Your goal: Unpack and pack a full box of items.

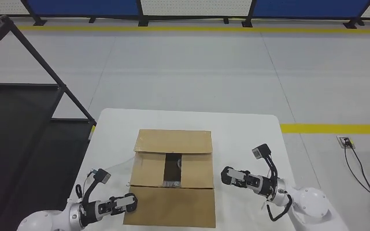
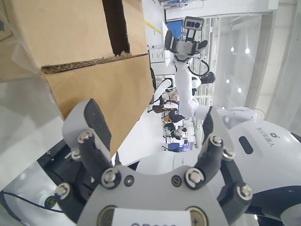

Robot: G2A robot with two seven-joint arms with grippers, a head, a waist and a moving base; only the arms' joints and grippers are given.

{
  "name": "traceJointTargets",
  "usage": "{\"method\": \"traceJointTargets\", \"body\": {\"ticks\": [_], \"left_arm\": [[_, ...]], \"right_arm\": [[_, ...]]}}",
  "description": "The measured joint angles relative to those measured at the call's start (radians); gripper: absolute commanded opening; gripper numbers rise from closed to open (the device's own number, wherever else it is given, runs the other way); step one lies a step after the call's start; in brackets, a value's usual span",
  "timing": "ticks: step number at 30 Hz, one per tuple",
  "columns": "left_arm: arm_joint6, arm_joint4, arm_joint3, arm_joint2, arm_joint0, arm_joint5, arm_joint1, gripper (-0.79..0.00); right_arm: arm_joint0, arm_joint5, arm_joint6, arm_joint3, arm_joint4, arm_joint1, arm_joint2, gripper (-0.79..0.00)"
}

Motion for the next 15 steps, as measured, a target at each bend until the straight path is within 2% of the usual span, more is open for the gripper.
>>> {"method": "traceJointTargets", "body": {"ticks": [4, 15], "left_arm": [[0.037, 0.043, -0.007, 0.024, 0.000, 0.001, 0.001, 0.000], [0.070, 0.081, -0.001, 0.057, 0.001, -0.029, 0.009, 0.000]], "right_arm": [[0.063, 0.040, -0.056, 0.048, 0.041, -0.016, -0.068, 0.000], [0.257, 0.140, -0.183, 0.208, -0.022, -0.067, -0.257, 0.000]]}}
